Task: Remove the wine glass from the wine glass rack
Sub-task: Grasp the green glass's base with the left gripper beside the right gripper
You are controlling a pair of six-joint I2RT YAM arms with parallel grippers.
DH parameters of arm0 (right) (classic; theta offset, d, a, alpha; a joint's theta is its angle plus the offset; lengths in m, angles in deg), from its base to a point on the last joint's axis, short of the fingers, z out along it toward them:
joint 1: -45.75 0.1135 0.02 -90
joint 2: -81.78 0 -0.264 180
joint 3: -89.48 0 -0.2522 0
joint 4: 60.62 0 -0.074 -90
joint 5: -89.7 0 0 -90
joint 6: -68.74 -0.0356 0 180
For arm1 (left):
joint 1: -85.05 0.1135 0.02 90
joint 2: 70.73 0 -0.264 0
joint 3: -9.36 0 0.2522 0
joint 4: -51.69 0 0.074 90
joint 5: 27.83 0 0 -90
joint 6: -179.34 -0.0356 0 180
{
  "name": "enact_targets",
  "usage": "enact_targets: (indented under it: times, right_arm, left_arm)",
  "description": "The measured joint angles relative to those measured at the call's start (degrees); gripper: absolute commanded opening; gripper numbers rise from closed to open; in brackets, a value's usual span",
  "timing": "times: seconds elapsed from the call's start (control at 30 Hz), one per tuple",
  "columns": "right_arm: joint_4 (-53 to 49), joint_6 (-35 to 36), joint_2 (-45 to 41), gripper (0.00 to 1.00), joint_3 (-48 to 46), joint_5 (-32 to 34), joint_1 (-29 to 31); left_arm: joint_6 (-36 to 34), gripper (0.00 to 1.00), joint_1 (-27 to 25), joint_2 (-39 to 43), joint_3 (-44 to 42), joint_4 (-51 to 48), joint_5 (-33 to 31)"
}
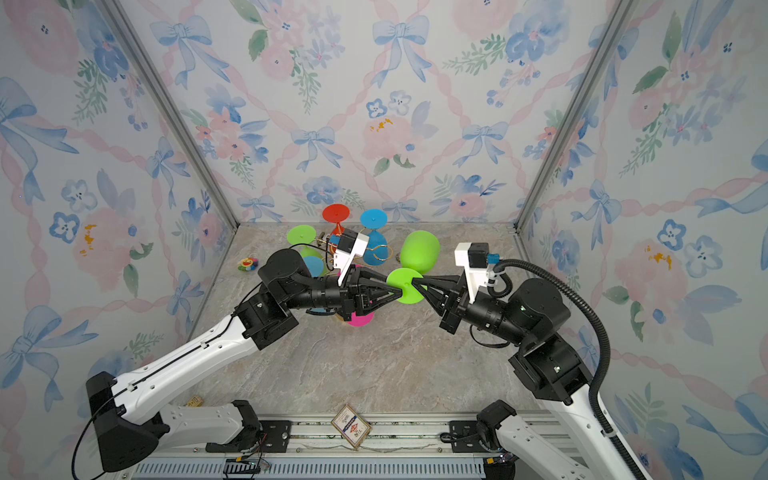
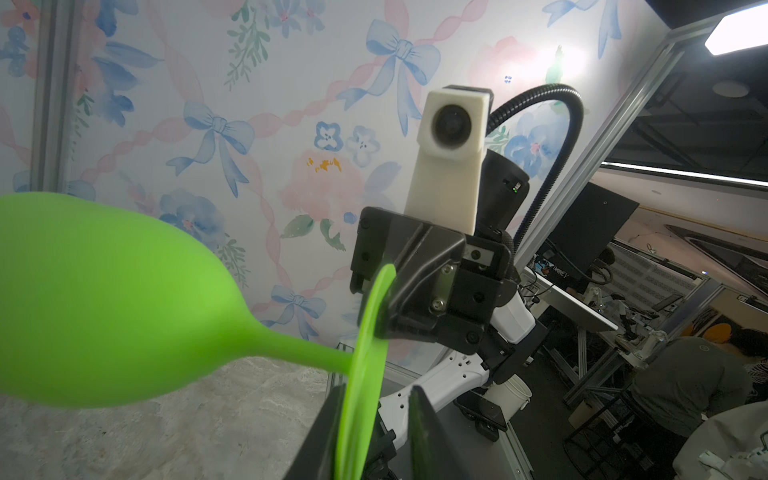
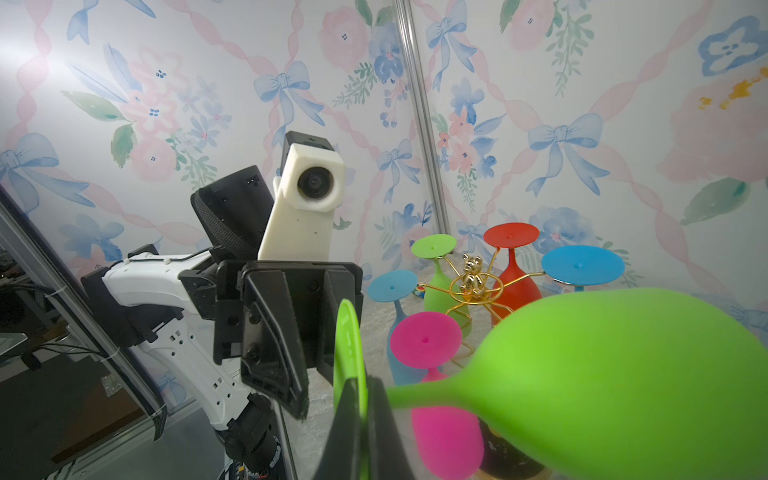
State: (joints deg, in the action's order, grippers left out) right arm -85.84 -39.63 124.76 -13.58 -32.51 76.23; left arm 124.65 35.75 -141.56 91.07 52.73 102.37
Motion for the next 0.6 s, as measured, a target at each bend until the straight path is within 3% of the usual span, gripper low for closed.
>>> enact_targets:
  times: [0.23, 0.4, 0.6]
  right_arm:
    - [0.7, -1.6, -0.2, 0.02, -0.3, -0.6, -0.1]
    - [1.0, -2.3, -0.4, 0.08, -0.6, -0.7, -0.4]
    - [1.6, -3.5, -0.4, 0.36, -0.8, -0.6, -0.5]
  left_arm:
    - [1.5, 0.0, 0.9, 0.0, -1.7, 2.1, 1.3]
    - [1.8, 0.0, 1.0, 0.0, -2.1, 2.9, 1.7]
    - [1.9, 0.0, 1.0, 0.0, -2.2, 3.2, 2.1]
